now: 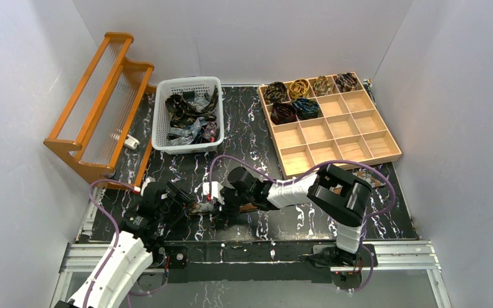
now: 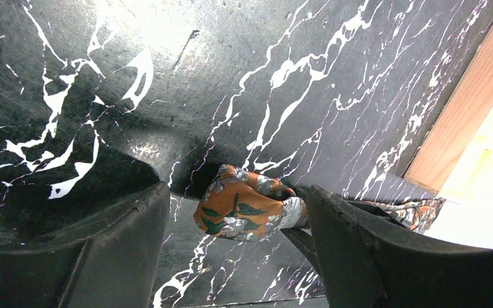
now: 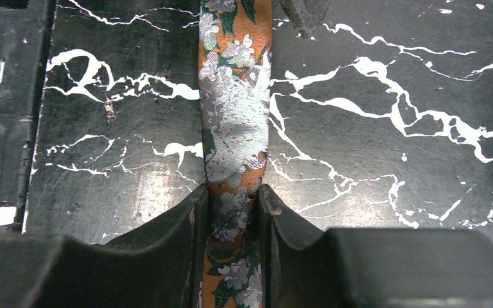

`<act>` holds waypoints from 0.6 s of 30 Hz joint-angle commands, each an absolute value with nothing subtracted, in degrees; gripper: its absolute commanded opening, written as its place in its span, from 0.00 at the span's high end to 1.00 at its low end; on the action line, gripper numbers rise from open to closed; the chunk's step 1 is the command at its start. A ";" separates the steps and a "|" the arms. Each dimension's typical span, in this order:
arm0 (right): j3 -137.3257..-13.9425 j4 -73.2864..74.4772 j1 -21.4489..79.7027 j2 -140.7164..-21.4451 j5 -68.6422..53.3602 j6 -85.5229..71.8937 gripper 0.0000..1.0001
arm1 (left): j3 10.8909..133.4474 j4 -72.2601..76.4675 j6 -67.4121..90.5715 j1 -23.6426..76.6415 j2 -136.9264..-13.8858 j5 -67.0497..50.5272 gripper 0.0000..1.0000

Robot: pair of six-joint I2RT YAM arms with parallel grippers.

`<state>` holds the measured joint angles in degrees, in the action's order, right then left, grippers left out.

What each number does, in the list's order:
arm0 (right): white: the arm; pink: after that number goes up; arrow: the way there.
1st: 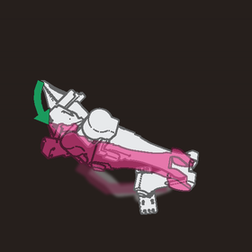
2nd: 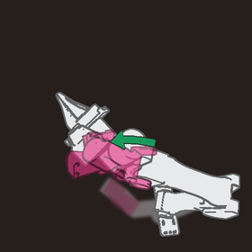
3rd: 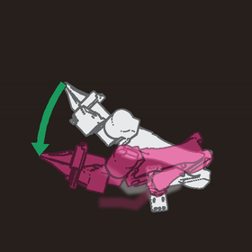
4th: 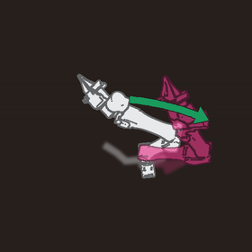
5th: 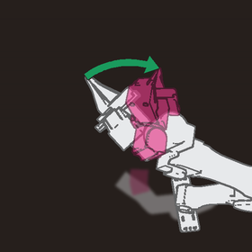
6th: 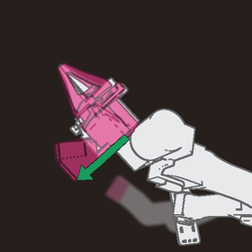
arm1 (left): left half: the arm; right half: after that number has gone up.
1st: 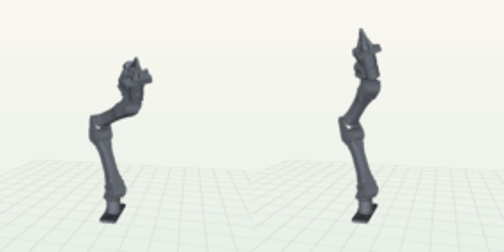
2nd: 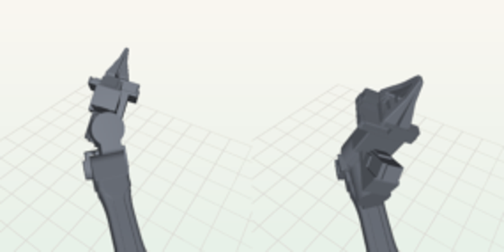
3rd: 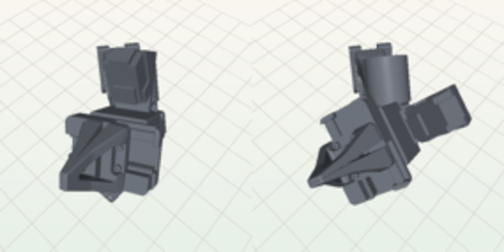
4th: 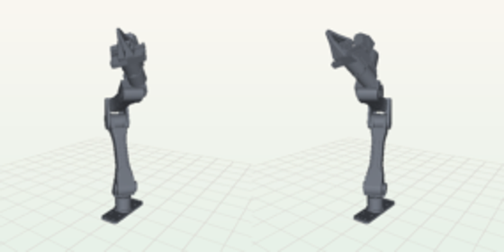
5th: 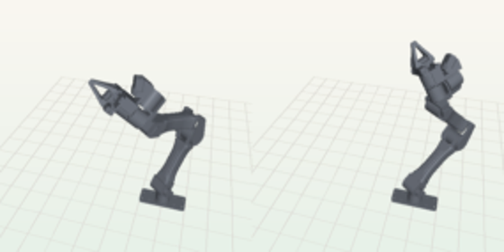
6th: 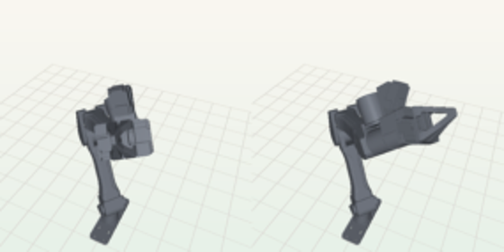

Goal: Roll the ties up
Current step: Flatten out the tie at the center of the board.

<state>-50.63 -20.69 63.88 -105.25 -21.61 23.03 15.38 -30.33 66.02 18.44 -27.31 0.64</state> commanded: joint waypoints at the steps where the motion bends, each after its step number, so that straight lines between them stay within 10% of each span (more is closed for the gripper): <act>1: -47.97 -21.99 64.16 -104.66 -12.97 24.35 0.61 | 15.57 -29.72 64.11 18.11 -29.00 0.46 0.26; 6: -47.84 -24.88 64.14 -103.65 -10.54 20.05 0.60 | 15.81 -27.12 62.07 18.10 -30.52 0.00 0.28; 18: -51.68 -20.99 63.59 -94.19 -0.14 -1.12 0.03 | 13.47 -23.10 60.96 18.12 -28.70 0.56 0.30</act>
